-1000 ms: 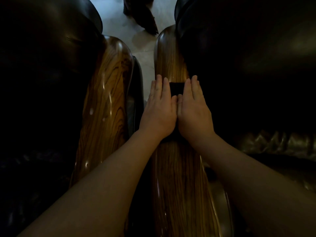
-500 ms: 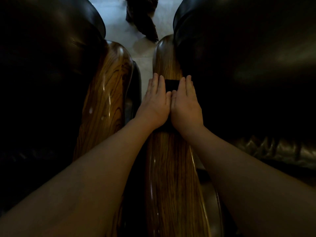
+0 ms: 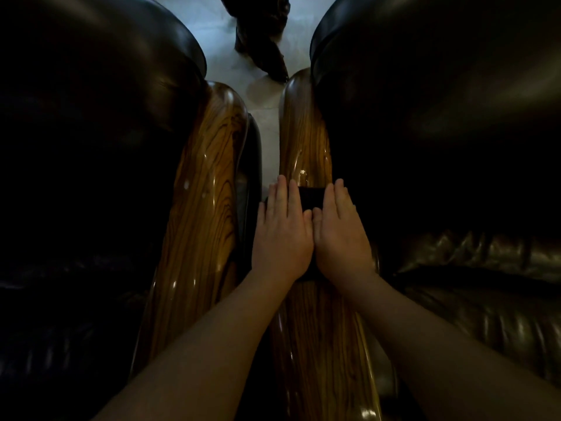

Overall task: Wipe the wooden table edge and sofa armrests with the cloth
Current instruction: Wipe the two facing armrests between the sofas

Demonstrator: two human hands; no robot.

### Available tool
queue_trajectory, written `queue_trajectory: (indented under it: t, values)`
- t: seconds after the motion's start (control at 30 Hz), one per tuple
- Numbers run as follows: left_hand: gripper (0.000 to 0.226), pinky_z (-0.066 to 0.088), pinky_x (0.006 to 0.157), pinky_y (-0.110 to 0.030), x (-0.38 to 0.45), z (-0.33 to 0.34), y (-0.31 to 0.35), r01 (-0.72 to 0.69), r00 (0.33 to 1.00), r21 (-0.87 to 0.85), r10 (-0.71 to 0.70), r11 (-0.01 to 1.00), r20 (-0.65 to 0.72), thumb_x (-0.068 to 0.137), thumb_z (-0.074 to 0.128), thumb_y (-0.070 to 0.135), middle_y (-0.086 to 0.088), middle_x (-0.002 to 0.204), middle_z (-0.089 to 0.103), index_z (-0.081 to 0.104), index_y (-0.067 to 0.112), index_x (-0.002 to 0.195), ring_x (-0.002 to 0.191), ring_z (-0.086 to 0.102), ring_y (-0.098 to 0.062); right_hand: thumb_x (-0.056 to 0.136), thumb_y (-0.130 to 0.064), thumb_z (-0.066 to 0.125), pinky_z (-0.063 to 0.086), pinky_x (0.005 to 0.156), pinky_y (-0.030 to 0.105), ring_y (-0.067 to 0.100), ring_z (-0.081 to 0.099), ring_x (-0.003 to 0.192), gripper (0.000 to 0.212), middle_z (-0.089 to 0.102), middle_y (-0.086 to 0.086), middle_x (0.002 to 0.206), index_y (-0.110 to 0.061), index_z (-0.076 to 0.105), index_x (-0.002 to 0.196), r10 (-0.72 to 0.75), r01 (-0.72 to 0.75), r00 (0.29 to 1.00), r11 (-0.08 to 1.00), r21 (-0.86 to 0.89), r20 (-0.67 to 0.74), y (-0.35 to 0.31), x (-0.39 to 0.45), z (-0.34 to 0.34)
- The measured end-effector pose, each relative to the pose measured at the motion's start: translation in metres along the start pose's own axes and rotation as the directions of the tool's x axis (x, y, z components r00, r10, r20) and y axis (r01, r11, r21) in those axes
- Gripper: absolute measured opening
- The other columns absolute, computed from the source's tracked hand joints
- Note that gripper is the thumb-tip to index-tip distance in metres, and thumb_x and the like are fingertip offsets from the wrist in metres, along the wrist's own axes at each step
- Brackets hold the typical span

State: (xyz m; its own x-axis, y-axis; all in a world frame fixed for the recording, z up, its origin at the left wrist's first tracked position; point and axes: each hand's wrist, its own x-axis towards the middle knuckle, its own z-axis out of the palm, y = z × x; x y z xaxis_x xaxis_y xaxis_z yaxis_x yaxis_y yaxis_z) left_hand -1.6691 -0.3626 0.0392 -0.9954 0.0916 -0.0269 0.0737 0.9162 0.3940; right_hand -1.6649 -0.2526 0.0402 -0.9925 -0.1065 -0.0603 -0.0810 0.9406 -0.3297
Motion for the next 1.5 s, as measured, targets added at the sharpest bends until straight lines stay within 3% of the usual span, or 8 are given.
queue_trajectory:
  t: [0.1, 0.37, 0.53, 0.63, 1.17, 1.27, 1.4, 1.5]
  values:
    - [0.058, 0.001, 0.116, -0.040, -0.028, 0.003, 0.004, 0.020, 1.000, 0.023, -0.020, 1.000, -0.013, 0.098, 0.008, 0.042, -0.008, 0.158, -0.005, -0.004, 0.015, 0.148, 0.143, -0.010, -0.017, 0.102, -0.031, 0.018, 0.012, 0.118, 0.043, 0.023, -0.001, 0.146, 0.056, 0.003, 0.017, 0.158, -0.003, 0.007, 0.149, 0.010, -0.008, 0.999, 0.999, 0.044, -0.037, -0.001, -0.027, 0.000]
    - [0.054, 0.013, 0.116, -0.045, -0.105, 0.019, 0.012, 0.048, 0.998, 0.074, -0.044, 0.996, -0.052, 0.101, 0.013, 0.039, -0.012, 0.157, 0.005, 0.002, 0.012, 0.147, 0.145, 0.000, -0.023, 0.100, -0.035, 0.013, 0.006, 0.117, 0.040, 0.021, 0.000, 0.145, 0.054, 0.002, 0.009, 0.155, -0.007, 0.010, 0.147, 0.003, -0.002, 1.000, 0.999, 0.047, -0.019, -0.001, -0.094, 0.011]
    - [0.054, 0.019, 0.113, -0.049, -0.147, 0.034, 0.016, 0.077, 0.997, 0.094, -0.073, 0.993, -0.038, 0.101, 0.016, 0.038, -0.014, 0.156, 0.014, 0.010, 0.009, 0.147, 0.144, 0.010, -0.026, 0.099, -0.032, 0.024, 0.025, 0.112, 0.048, 0.028, 0.022, 0.141, 0.051, 0.025, 0.016, 0.150, -0.003, 0.026, 0.141, 0.011, -0.012, 0.998, 1.000, -0.020, -0.061, 0.004, -0.134, 0.022]
    - [0.055, 0.020, 0.113, -0.049, -0.164, 0.040, 0.014, 0.060, 0.998, 0.112, -0.058, 0.992, -0.021, 0.100, 0.019, 0.038, -0.015, 0.155, 0.015, 0.011, 0.009, 0.146, 0.144, 0.011, -0.026, 0.098, -0.032, 0.025, 0.026, 0.110, 0.051, 0.029, 0.026, 0.139, 0.051, 0.030, 0.017, 0.148, -0.003, 0.031, 0.140, 0.030, -0.034, 0.997, 0.998, -0.045, -0.075, 0.006, -0.150, 0.031]
    - [0.054, 0.022, 0.112, -0.052, -0.163, 0.030, 0.017, 0.033, 0.999, 0.053, -0.033, 0.998, 0.004, 0.100, 0.022, 0.036, -0.015, 0.154, 0.020, 0.019, 0.008, 0.146, 0.144, 0.013, -0.028, 0.098, -0.034, 0.025, 0.025, 0.112, 0.049, 0.027, 0.020, 0.143, 0.053, 0.021, 0.009, 0.152, -0.009, 0.024, 0.144, 0.038, -0.038, 0.997, 0.999, 0.006, -0.064, 0.006, -0.152, 0.031]
    - [0.054, 0.025, 0.112, -0.049, -0.162, 0.020, 0.013, 0.002, 1.000, -0.011, -0.002, 1.000, 0.022, 0.099, 0.023, 0.040, -0.012, 0.155, 0.022, 0.019, 0.014, 0.146, 0.144, 0.011, -0.024, 0.098, -0.036, 0.023, 0.026, 0.113, 0.050, 0.025, 0.014, 0.144, 0.053, 0.018, 0.008, 0.154, -0.011, 0.021, 0.145, 0.008, -0.006, 0.999, 0.998, 0.059, -0.039, 0.008, -0.153, 0.030]
    - [0.057, 0.011, 0.112, -0.036, -0.153, -0.001, -0.010, -0.002, 0.999, -0.128, 0.007, 0.992, 0.038, 0.097, 0.028, 0.046, -0.002, 0.156, 0.012, 0.009, 0.026, 0.146, 0.142, 0.002, -0.012, 0.096, -0.048, 0.031, 0.021, 0.113, 0.039, 0.011, 0.009, 0.143, 0.059, 0.014, -0.002, 0.156, -0.024, 0.012, 0.147, 0.032, -0.012, 0.997, 0.962, 0.274, -0.071, 0.019, -0.151, 0.021]
    - [0.056, 0.011, 0.114, -0.037, -0.139, -0.015, -0.025, -0.027, 0.996, -0.172, 0.040, 0.985, 0.074, 0.097, 0.039, 0.038, 0.000, 0.152, 0.028, 0.017, 0.024, 0.146, 0.137, 0.020, -0.009, 0.090, -0.049, 0.043, 0.027, 0.111, 0.039, 0.009, 0.021, 0.139, 0.067, 0.024, -0.003, 0.155, -0.027, 0.019, 0.148, 0.151, -0.122, 0.988, 0.877, 0.466, -0.027, 0.025, -0.145, 0.009]
